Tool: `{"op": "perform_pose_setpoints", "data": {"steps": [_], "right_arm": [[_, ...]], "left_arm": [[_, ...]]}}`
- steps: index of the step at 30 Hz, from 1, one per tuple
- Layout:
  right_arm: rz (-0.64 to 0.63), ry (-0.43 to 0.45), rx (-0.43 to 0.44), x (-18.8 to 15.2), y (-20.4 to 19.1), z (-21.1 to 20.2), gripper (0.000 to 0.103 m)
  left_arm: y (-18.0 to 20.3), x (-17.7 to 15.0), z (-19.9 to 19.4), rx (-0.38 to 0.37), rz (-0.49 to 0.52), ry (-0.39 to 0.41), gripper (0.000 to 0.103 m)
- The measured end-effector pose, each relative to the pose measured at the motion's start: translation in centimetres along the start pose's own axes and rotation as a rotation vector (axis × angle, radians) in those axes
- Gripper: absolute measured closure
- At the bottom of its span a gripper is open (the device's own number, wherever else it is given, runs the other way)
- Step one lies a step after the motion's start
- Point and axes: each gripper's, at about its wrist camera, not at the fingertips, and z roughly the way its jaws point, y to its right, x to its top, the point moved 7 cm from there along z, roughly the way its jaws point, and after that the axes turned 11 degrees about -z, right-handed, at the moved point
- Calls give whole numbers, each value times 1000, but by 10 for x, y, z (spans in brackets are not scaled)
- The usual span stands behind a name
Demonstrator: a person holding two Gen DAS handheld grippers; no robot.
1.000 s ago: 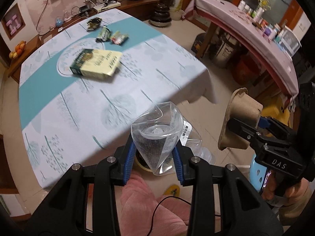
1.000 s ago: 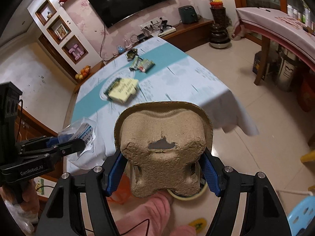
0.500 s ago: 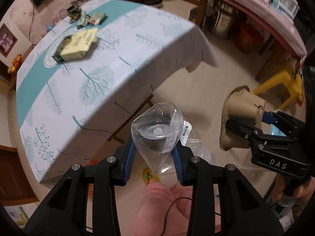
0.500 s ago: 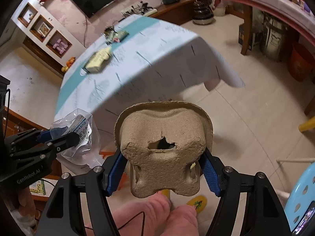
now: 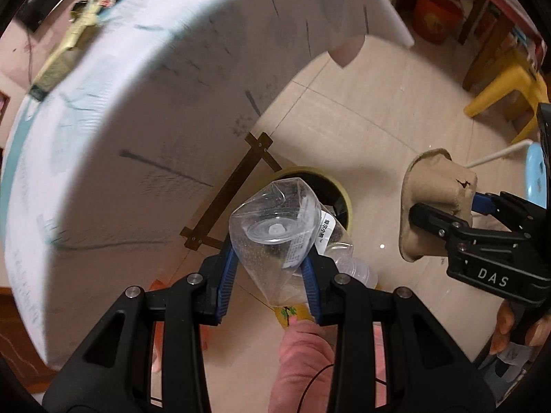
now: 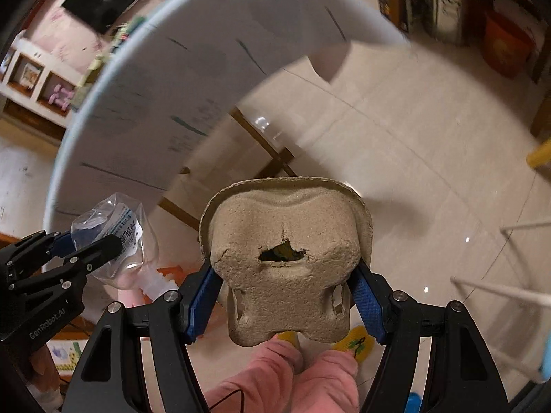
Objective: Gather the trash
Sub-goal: 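Carry the plastic bag and egg-carton tray over the black bin, then open both tools to drop the bag and tray into the bin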
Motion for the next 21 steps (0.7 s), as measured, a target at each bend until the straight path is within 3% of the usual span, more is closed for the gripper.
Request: {"op": "perform_pose_setpoints", "data": {"steps": [8,16,21], "right_arm": [[79,-39,-14,-30,13,80,32],[143,-14,5,-39,16,138,32],[166,-2,20,-32,22,159,32]], "left_arm": [[6,6,85,9,93,-2,71],[17,1,151,17,193,-44,71],[22,-7,176,45,260,-75,61]]}}
